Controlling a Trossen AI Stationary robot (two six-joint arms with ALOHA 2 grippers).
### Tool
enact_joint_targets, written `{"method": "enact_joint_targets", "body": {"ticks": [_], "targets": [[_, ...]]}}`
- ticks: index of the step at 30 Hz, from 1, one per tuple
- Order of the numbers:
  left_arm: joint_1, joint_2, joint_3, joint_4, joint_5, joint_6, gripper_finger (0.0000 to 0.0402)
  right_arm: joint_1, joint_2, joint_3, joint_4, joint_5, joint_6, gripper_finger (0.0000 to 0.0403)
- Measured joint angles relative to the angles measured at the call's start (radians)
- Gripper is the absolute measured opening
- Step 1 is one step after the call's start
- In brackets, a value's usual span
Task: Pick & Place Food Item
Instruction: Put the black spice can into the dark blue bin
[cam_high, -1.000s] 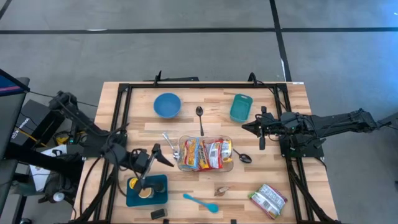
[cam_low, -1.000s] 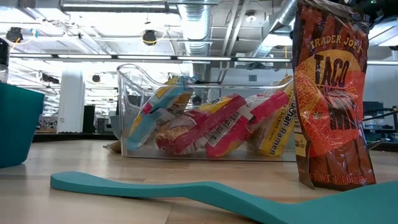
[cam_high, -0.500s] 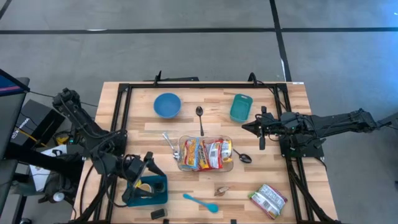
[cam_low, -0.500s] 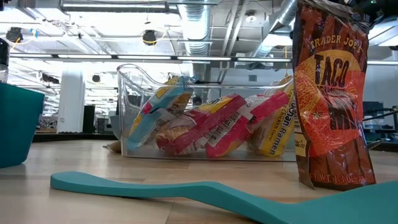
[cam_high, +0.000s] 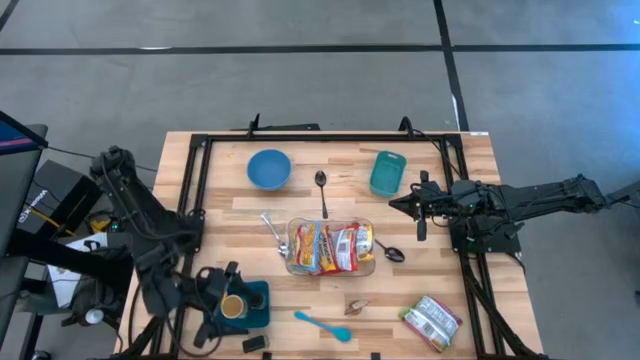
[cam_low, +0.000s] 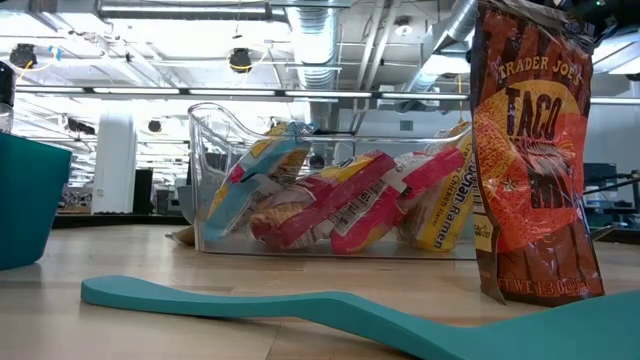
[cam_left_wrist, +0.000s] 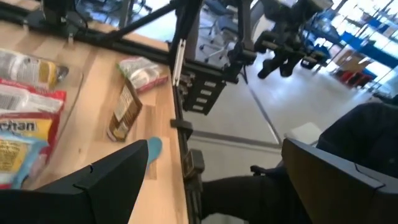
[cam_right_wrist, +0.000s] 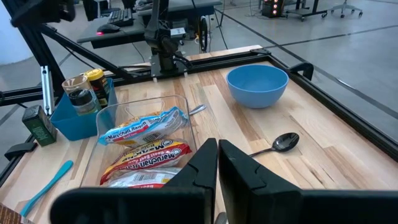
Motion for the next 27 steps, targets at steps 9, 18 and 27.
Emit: {"method": "enact_joint_targets", "body": {"ticks": [9,18,27], "targets": [[-0.02,0.144,0.18,-0.26,-0.005,-0.198,0.0364,0.0,0.0,0.0,0.0,0.0,0.0,0.001],[-0.024,0.229,0.206,-0.316,0.116,-0.424,0.0343,0.001,0.0,0.0,0.0,0.0,0.0,0.001],[-0.036,0.302,0.206,-0.332,0.209,-0.665,0.0301,0.001,0.0,0.0,0.0,0.0,0.0,0.001]]}}
